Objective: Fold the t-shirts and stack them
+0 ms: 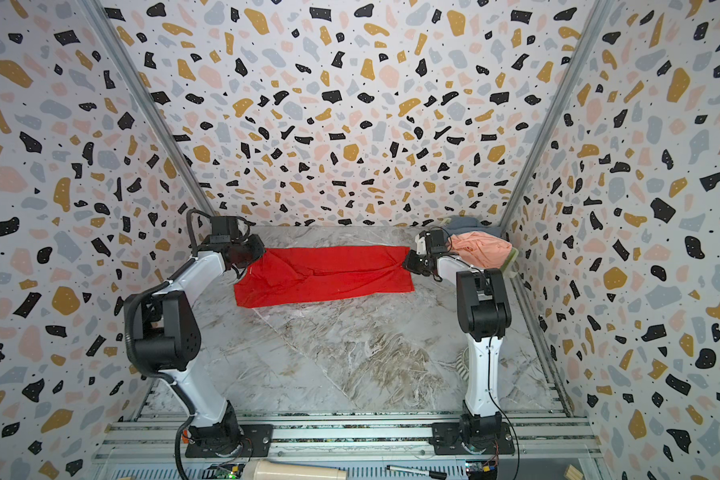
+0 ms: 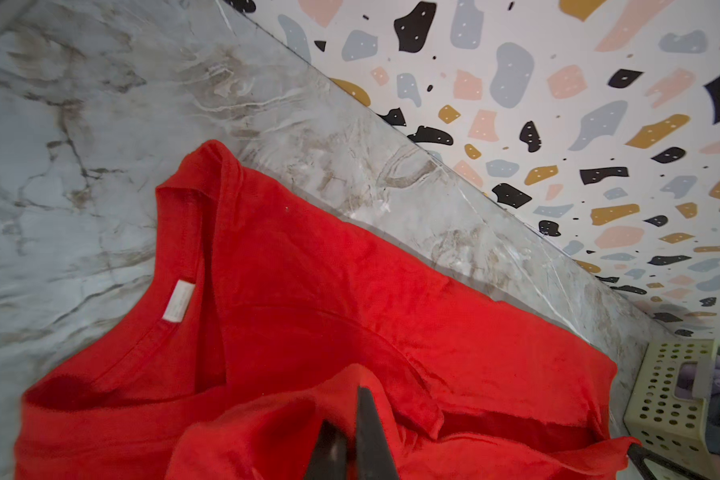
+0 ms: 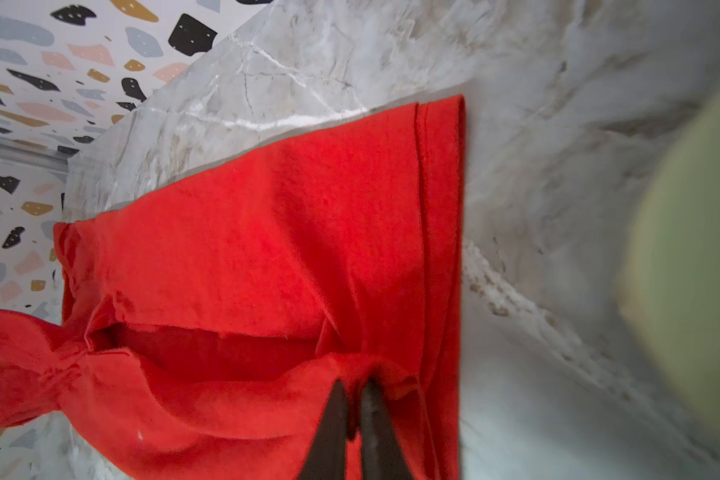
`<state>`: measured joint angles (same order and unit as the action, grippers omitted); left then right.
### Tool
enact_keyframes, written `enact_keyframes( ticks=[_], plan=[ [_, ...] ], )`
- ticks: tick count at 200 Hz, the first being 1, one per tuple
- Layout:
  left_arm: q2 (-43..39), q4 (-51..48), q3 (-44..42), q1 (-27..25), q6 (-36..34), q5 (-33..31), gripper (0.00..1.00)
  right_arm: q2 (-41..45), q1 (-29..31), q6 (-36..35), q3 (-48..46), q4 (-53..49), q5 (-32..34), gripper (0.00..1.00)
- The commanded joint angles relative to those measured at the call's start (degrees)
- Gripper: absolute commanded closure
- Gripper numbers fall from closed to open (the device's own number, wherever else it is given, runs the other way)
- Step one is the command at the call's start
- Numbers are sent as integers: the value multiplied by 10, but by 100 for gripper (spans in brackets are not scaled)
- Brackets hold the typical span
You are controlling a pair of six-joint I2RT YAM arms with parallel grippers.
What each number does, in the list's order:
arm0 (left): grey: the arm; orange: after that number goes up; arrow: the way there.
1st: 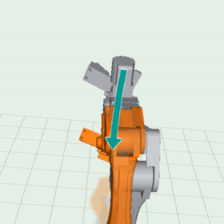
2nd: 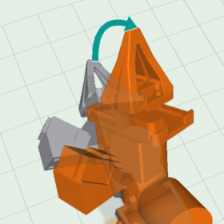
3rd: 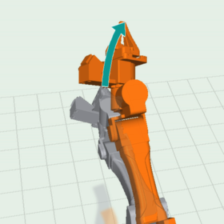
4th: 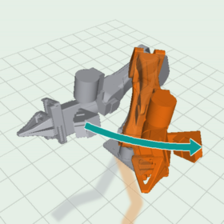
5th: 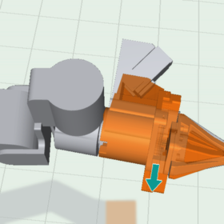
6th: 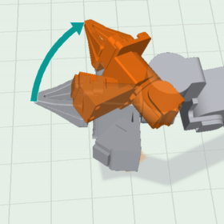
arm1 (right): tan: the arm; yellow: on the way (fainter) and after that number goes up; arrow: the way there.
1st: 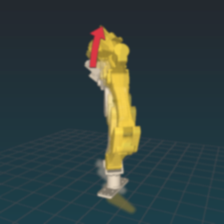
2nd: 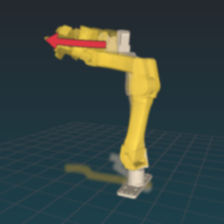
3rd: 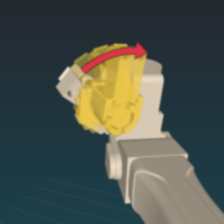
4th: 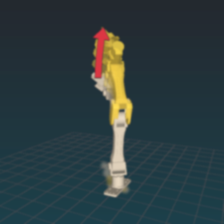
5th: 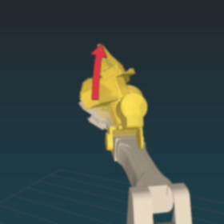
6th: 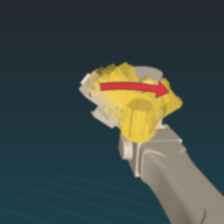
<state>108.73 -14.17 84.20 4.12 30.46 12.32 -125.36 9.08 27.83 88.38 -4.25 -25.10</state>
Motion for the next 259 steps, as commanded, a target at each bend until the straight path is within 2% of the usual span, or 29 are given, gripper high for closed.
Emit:
enact_keyframes(
  ticks=[1, 16, 36, 54, 70, 91, 113, 136, 156, 200, 232, 259],
  plan=[
    [49, 49, 48, 7, 12, 42, 92, -1, -11, 17, 16, -14, 6, 54],
    [95, 46, 94, 10, 11, 50, 75, 14, -12, 12, 1, -2, 15, 41],
    [146, 14, 169, 13, -3, 41, 60, 52, -11, 1, -28, 9, 33, 38],
    [165, -20, 217, 15, -16, 19, 54, 93, -5, -14, -57, 13, 64, 36],
    [149, -26, 208, 14, -17, -2, 50, 123, 4, -31, -72, 9, 92, 35],
    [102, 0, 137, 9, -9, -3, 48, 144, 25, -49, -79, 11, 116, 35],
    [36, 29, 26, -1, -1, -1, 46, 144, 47, -56, -76, 30, 116, 35],
    [-35, 68, -94, -11, 12, -1, 45, 120, 61, -58, -49, 37, 104, 35],
    [-76, 87, -160, -21, 15, 5, 44, 87, 67, -60, -23, 49, 82, 35],
    [-61, 98, -205, -28, 40, -35, 43, 4, 69, -41, 34, 52, 66, 35],
    [-33, 123, -236, -23, 59, -65, 42, -27, 68, -44, 27, 48, 71, 35],
    [9, 131, -220, -15, 65, -78, 42, -32, 67, -49, 6, 31, 64, 36]
  ],
)
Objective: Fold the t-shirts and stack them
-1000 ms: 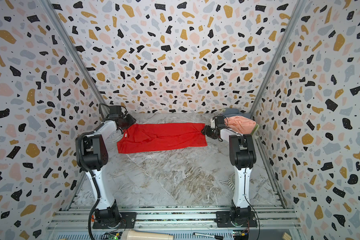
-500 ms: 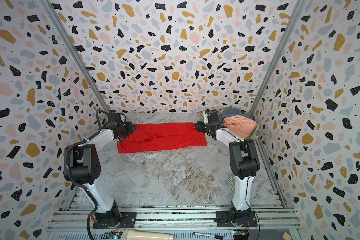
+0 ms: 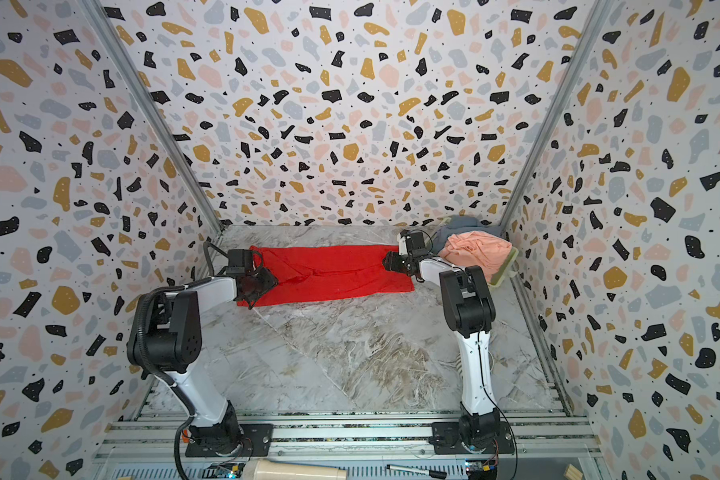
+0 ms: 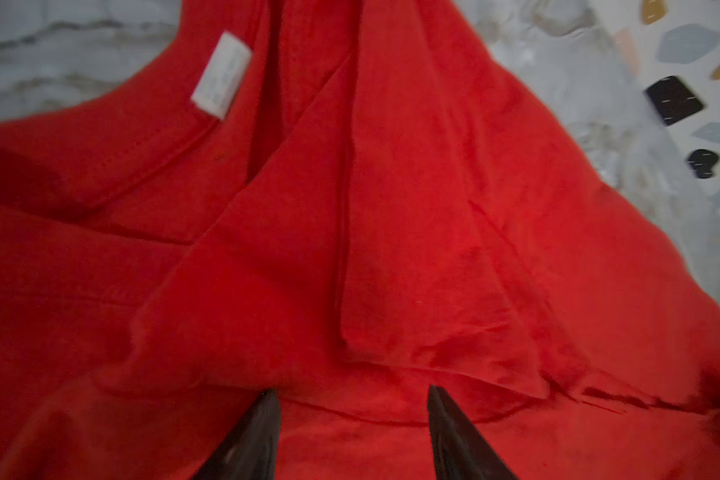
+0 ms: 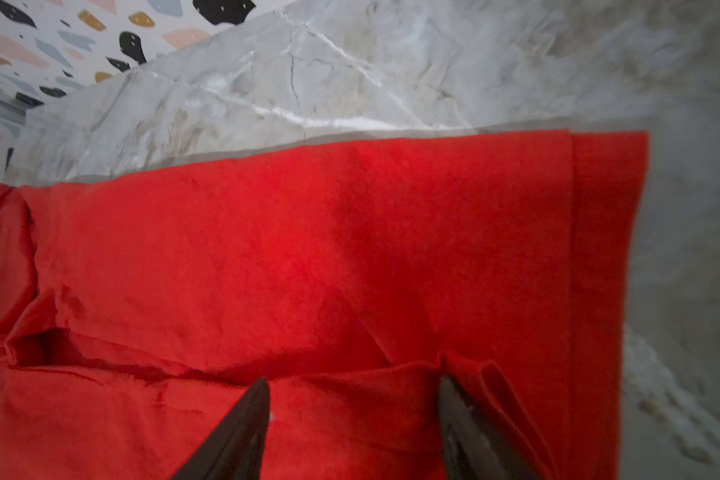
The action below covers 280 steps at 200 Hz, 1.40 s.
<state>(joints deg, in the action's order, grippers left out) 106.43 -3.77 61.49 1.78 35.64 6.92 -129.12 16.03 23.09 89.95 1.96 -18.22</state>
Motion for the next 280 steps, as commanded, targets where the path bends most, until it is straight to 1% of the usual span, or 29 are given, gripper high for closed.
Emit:
enact_keyframes(
  ticks=[1, 27, 49, 62, 78, 97, 104, 112, 116, 117, 126, 141, 151, 167, 178, 196, 205, 228, 236, 251, 268, 280],
  plan=[
    [33, 27, 8, 8, 14, -24, 42, 6, -2, -1, -12, -31, -5, 36],
    [96, 8, 71, 13, 3, -20, 42, 35, 3, -6, -80, -48, -1, 37],
    [154, -13, 151, 12, -6, -2, 42, 93, 17, -5, -187, -52, -2, 37],
    [192, -21, 210, 11, -13, 27, 42, 137, 32, 0, -255, -54, -11, 38],
    [248, -32, 297, 6, -20, 88, 42, 188, 63, 11, -337, -49, -29, 37],
    [309, -36, 401, -11, -23, 148, 42, 226, 115, 20, -394, -53, -72, 38],
    [329, -39, 440, -20, -24, 164, 42, 234, 137, 17, -404, -57, -100, 38],
    [348, -44, 483, -31, -26, 176, 42, 243, 163, 0, -411, -54, -156, 38],
    [358, -49, 503, -37, -30, 183, 42, 247, 175, -11, -415, -52, -190, 38],
    [359, -50, 513, -39, -31, 183, 42, 249, 181, -17, -416, -52, -208, 38],
    [375, -60, 555, -48, -39, 195, 42, 258, 198, -34, -416, -62, -255, 38],
    [383, -67, 596, -51, -42, 198, 41, 291, 215, -48, -412, -94, -275, 38],
    [374, -70, 602, -49, -47, 192, 41, 317, 214, -52, -406, -115, -274, 37],
    [338, -85, 586, -49, -73, 157, 40, 356, 213, -70, -386, -153, -261, 36],
    [305, -90, 552, -50, -90, 131, 40, 374, 214, -69, -374, -159, -244, 35],
    [253, -85, 481, -54, -102, 114, 39, 379, 212, -59, -360, -131, -225, 35],
    [229, -73, 442, -59, -102, 115, 39, 370, 211, -51, -356, -104, -214, 35],
    [199, -60, 374, -81, -101, 115, 39, 319, 209, -36, -327, -61, -150, 37],
    [198, -61, 364, -88, -99, 108, 38, 298, 210, -35, -312, -55, -121, 38],
    [206, -58, 356, -97, -94, 106, 38, 265, 212, -38, -290, -50, -88, 41],
    [221, -43, 355, -101, -81, 106, 38, 241, 219, -57, -288, -34, -72, 50],
    [233, -18, 355, -103, -67, 104, 38, 221, 227, -70, -280, -52, -62, 52]
  ],
)
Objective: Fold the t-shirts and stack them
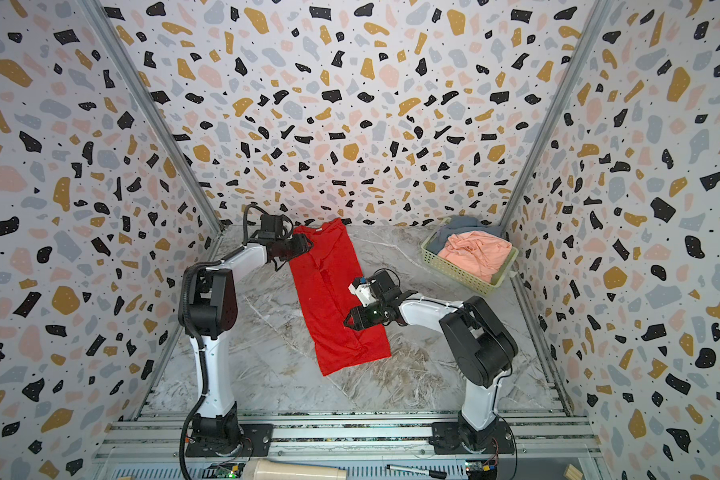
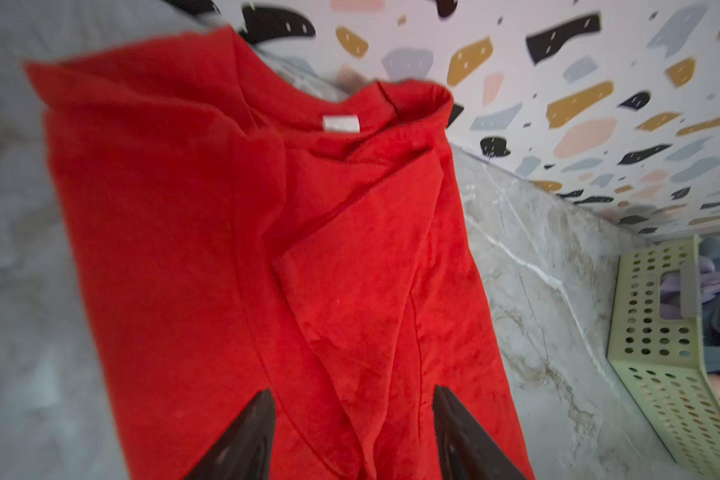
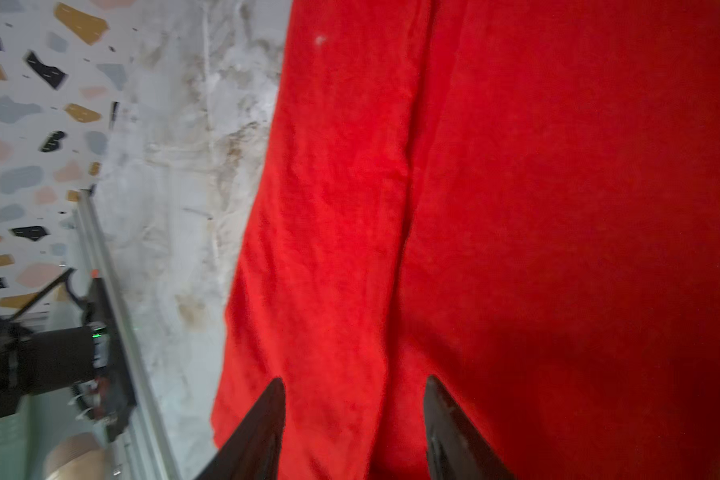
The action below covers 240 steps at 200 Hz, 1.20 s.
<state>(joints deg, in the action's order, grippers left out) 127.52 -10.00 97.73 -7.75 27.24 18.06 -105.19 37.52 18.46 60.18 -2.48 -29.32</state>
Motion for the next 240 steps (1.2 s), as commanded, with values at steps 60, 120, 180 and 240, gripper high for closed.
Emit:
enact_keyframes(
  ticks=[60, 120, 180, 240],
  plan=[
    [129, 22, 101, -48, 29, -6, 38, -32, 84, -12, -33, -25, 65, 52],
    [177, -3, 173, -76, 32, -34, 39, -17, 85, 24, -62, -27, 129, 51],
    [76, -9, 147, -74, -2, 30, 38, 82, 83, 0, -27, -101, 103, 35],
    [-235, 4, -201, -80, -10, -35, 35, 242, 62, 60, -128, -105, 144, 30]
  ],
)
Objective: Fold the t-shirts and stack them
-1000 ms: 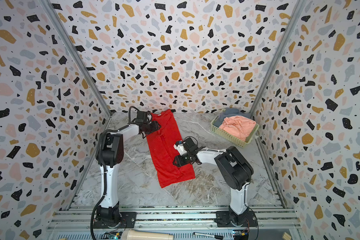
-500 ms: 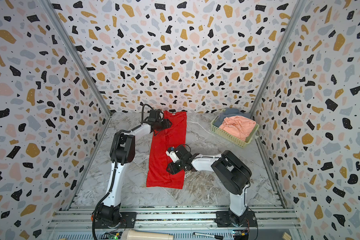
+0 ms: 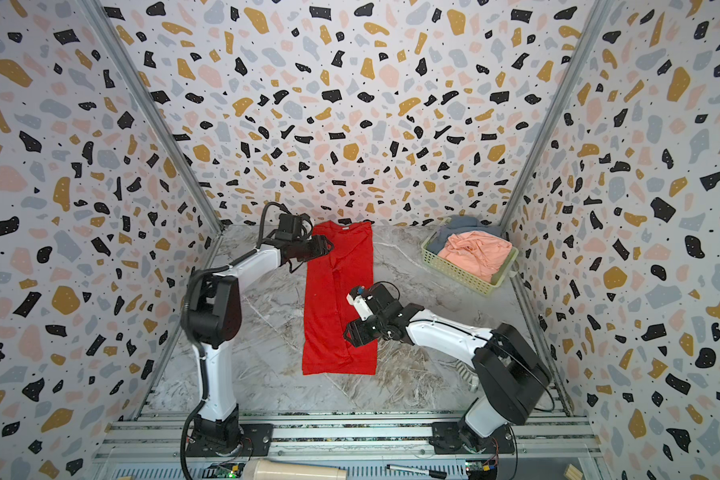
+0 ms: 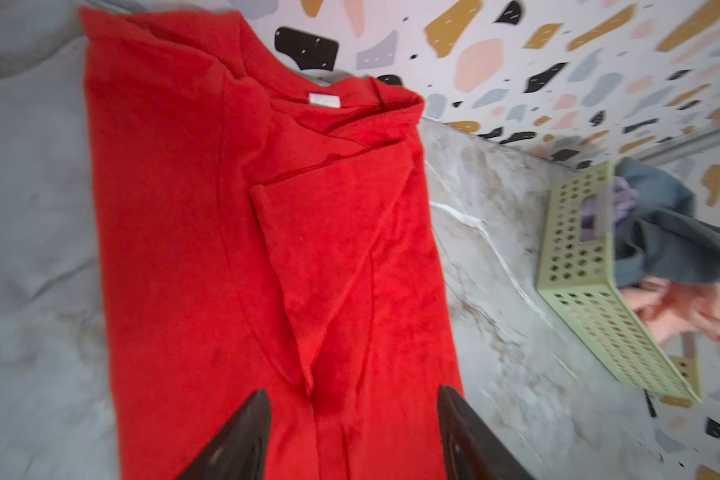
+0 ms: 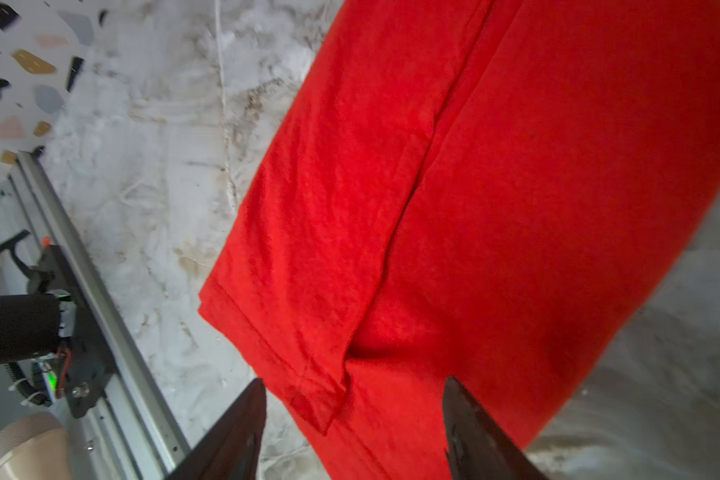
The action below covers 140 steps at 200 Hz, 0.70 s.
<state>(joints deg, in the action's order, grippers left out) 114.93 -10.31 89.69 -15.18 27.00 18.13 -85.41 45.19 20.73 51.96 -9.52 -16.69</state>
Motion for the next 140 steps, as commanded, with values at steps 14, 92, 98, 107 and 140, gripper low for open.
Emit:
enact_keyframes(
  ticks=[14, 92, 98, 107, 140],
  plan=[
    [-176, -19, -208, -13, -6, -64, 36, 77, -23, 53, -84, -34, -12, 27],
    [-498, -136, -540, -144, 66, -132, 39, 202, -42, 109, -252, 6, -81, 21],
    [-513, -132, -560, -154, 79, -133, 40, 201, -43, 113, -263, 21, -82, 21],
    [-532, -125, -592, -169, 99, -138, 40, 193, -46, 121, -276, 38, -78, 22],
    [-553, -68, -681, -210, 156, -124, 42, 146, -51, 148, -304, 125, -107, 27]
  ],
)
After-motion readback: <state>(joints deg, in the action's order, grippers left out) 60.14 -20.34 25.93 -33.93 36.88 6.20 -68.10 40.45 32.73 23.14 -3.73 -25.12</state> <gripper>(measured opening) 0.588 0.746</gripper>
